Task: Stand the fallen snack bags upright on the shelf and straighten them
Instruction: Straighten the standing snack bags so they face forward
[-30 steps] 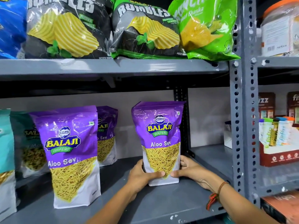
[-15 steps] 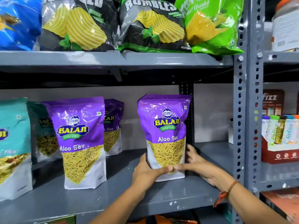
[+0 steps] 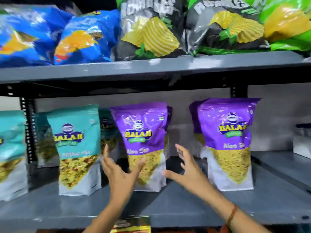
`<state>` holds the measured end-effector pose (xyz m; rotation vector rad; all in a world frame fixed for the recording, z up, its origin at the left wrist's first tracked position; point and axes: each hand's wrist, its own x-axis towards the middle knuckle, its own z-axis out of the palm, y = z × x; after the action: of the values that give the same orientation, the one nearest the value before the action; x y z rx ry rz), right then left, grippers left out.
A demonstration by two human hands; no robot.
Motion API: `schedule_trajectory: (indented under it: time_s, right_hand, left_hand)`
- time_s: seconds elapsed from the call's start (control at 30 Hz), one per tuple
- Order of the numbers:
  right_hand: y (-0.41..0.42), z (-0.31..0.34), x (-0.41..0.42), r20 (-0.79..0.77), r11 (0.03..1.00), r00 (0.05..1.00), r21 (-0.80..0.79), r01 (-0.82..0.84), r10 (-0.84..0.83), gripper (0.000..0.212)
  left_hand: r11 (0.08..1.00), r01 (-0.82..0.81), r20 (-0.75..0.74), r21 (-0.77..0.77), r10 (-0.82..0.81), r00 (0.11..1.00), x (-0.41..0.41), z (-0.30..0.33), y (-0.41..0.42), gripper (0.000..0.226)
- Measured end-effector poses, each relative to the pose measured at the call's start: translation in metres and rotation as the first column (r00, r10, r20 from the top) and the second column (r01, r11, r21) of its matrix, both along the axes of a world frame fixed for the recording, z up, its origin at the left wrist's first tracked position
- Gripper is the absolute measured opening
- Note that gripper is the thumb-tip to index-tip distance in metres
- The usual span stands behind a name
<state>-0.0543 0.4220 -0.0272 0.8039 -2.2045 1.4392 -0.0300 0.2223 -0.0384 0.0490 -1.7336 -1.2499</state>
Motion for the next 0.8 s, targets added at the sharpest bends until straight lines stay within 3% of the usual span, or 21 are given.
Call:
schedule_trajectory:
  time_s: [0.07,0.17,0.23,0.33,0.5,0.8]
  right_hand:
    - [-0.021,-0.01,-0.013,0.187,0.998,0.98,-0.044,-0.053,0.061,0.101]
    - [-0.036,-0.019,-0.021,0.334,0.995,0.938,-0.023,-0.093,0.096,0.106]
    - [-0.043,-0.022,-0.022,0.358,0.994,0.927,-0.019,-0.112,0.111,0.094]
    - [-0.056,-0.023,-0.022,0.344,0.994,0.934,-0.083,-0.066,0.091,0.088]
    - [-0.06,-0.022,-0.023,0.373,0.988,0.921,-0.144,-0.061,0.111,0.09]
    - [-0.05,-0.019,-0.02,0.451,0.986,0.878,-0.114,-0.123,0.162,0.073]
  left_hand:
    - [0.972,0.232,0.198,0.026,-0.232,0.952,-0.007,-0.01,-0.031,0.146]
    - [0.875,0.48,0.428,0.061,-0.457,0.779,-0.018,-0.017,-0.058,0.162]
    - [0.817,0.573,0.501,0.061,-0.521,0.691,-0.027,-0.02,-0.068,0.157]
    - [0.753,0.656,0.497,0.055,-0.59,0.636,-0.04,-0.021,-0.074,0.122]
    - [0.782,0.616,0.474,0.093,-0.579,0.664,-0.041,-0.017,-0.07,0.089]
    - [0.878,0.476,0.501,-0.043,-0.394,0.771,-0.019,-0.017,-0.064,0.093]
